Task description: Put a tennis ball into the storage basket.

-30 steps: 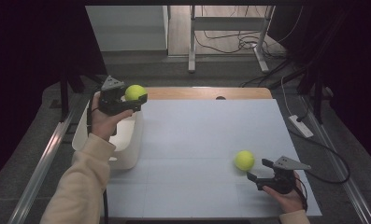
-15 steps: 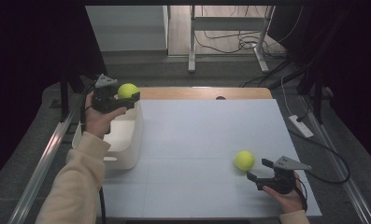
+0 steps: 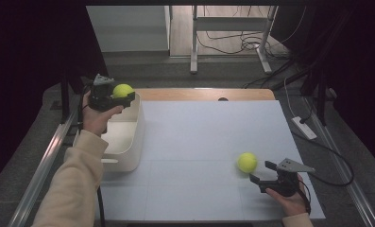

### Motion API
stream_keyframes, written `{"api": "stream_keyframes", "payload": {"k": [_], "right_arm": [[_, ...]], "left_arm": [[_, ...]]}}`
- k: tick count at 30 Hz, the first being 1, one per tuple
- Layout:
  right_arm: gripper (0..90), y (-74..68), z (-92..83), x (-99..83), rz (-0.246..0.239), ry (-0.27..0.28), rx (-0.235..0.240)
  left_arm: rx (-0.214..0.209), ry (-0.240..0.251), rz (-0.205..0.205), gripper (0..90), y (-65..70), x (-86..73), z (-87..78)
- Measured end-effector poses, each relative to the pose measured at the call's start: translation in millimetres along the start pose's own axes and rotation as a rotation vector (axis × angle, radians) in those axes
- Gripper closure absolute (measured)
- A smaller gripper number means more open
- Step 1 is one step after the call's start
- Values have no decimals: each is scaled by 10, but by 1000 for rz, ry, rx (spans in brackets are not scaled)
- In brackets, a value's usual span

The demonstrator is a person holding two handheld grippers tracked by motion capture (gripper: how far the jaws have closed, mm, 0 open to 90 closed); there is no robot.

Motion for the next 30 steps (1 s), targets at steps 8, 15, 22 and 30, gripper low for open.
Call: {"api": "stream_keyframes", "payload": {"k": [8, 15, 22, 30], "right_arm": [[120, 8, -1, -7, 2, -4, -3], [120, 8, 2, -7, 0, -5, -4], [120, 2, 5, -6, -3, -3, -2], [120, 4, 12, -15, -2, -8, 0]], "left_arm": [[32, -32, -4, 264, -116, -36, 59], [63, -50, -9, 264, -226, -44, 84], [92, -76, -28, 263, -350, -88, 102], [136, -122, -48, 263, -489, -170, 149]]}}
Point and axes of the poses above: each handheld gripper's, and its own axes: z roughly forward along the jaws, x roughly out of its top, y roughly to its right, the point moved 6 cm from there along z, roughly forward along the jaws, and after that the axes turned 10 degrees about y, right-handed, at the moved point
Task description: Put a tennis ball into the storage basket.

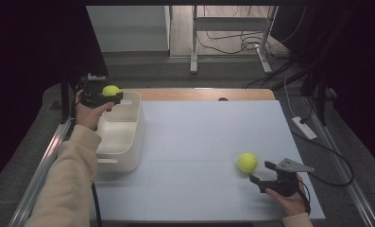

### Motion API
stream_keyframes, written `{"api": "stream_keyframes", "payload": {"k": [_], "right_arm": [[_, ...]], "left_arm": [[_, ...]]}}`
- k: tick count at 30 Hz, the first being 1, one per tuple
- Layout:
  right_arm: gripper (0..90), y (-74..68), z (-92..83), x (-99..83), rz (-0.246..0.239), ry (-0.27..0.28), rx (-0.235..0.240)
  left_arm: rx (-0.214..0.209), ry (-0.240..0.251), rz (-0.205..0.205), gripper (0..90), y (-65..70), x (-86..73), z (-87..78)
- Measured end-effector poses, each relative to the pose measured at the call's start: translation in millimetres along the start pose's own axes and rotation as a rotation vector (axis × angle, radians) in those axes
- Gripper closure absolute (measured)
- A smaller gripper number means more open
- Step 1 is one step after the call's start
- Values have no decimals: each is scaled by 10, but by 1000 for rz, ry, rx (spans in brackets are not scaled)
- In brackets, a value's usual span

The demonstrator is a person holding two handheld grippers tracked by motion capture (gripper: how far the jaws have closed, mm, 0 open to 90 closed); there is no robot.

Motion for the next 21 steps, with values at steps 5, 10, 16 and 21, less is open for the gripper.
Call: {"api": "stream_keyframes", "payload": {"k": [5, 10, 16, 21], "right_arm": [[120, 2, -4, -3, 1, -2, -1], [120, 4, -1, -3, -1, -2, -3], [120, 3, 1, -4, -1, -1, -2], [120, 7, -7, -7, 1, -2, -4]], "left_arm": [[10, -20, -4, 263, -46, -29, 24], [16, -45, 6, 263, -62, -58, 51], [17, -95, 21, 262, -85, -122, 111], [21, -140, 25, 261, -112, -190, 163]]}}
Point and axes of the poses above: each handheld gripper's, and its own axes: z roughly forward along the jaws, x roughly out of its top, y roughly to its right, the point moved 6 cm from there along z, roughly forward along the jaws, and after that the axes turned 10 degrees about y, right-handed, at the moved point
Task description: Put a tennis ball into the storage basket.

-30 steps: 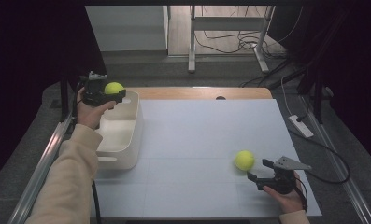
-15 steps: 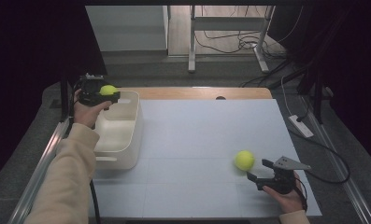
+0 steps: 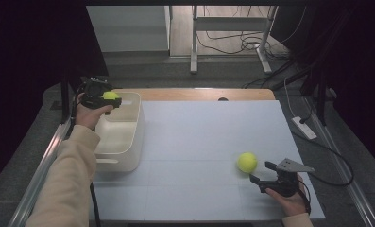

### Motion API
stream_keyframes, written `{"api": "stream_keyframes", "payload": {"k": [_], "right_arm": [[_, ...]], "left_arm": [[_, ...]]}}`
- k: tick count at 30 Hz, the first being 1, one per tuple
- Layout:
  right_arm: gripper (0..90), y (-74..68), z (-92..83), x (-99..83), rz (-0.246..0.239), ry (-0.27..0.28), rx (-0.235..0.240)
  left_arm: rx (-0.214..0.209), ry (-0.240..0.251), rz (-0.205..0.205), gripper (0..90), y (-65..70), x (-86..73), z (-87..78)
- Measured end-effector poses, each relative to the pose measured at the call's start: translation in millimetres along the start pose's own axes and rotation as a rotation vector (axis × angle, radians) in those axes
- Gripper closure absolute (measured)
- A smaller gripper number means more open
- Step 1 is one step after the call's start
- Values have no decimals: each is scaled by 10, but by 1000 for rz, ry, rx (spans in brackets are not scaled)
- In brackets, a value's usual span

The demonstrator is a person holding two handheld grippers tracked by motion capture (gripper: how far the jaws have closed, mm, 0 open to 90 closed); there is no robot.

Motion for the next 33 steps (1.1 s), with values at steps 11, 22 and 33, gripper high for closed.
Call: {"api": "stream_keyframes", "payload": {"k": [11, 22, 33], "right_arm": [[120, 2, 5, -1, -1, -1, 1], [120, 0, -1, 4, 0, 3, -1], [120, 17, 17, 6, 8, 2, -1]], "left_arm": [[7, -21, 13, 259, 10, -25, 24], [-28, 77, -17, 147, 98, 101, -96], [-166, 137, -34, 128, 255, 121, -233]]}}
Point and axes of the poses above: each handheld gripper's, and its own axes: z roughly forward along the jaws, x roughly out of its top, y roughly to its right, the point moved 6 cm from there along z, roughly forward along the jaws, and after that the axes turned 10 degrees about y, right-handed, at the moved point
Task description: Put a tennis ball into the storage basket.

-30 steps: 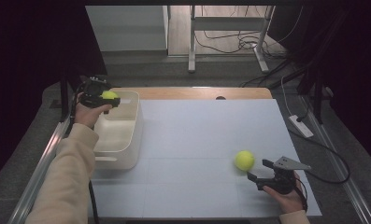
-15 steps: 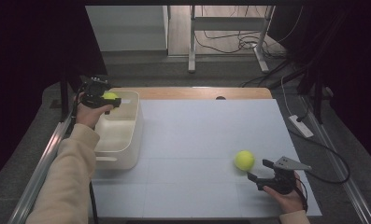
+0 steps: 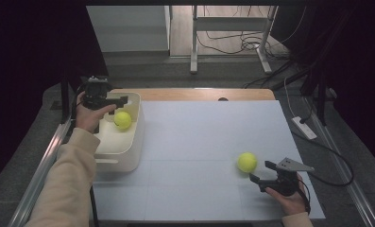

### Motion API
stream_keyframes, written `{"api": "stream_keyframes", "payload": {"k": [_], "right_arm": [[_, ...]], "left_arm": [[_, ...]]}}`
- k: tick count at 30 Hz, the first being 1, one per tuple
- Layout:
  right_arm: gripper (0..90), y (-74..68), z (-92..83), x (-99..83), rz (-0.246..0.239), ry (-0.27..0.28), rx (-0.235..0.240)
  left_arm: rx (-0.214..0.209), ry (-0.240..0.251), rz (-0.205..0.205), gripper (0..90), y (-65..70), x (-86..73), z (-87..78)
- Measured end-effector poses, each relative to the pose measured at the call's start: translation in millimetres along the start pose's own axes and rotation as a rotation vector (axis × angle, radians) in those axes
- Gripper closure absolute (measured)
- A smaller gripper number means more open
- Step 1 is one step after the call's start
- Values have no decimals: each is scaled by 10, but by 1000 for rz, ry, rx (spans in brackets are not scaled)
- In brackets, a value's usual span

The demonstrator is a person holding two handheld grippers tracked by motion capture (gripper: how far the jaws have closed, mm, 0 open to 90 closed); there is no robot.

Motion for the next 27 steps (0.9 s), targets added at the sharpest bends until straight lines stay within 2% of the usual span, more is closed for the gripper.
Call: {"api": "stream_keyframes", "payload": {"k": [5, 13, 15, 21, 27], "right_arm": [[120, 3, 12, 5, 2, 1, -2], [119, -2, 1, 8, 3, 5, 2], [119, -5, -9, 6, 3, 4, -1], [119, -17, -18, 3, -5, 2, -6], [118, -11, 1, 0, -8, -1, -1]], "left_arm": [[-73, 33, 4, 126, 138, -3, -92], [-133, 69, 23, 131, 335, -1, -189], [-154, 79, 33, 131, 422, -2, -203], [-200, 85, 59, 130, 587, -9, -233], [-235, 95, 63, 130, 704, -44, -269]]}}
Point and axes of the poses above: each handheld gripper's, and its own axes: z roughly forward along the jaws, x roughly out of its top, y roughly to its right, the point moved 6 cm from there along z, roughly forward along the jaws, and after that the axes turned 10 degrees about y, right-handed, at the moved point
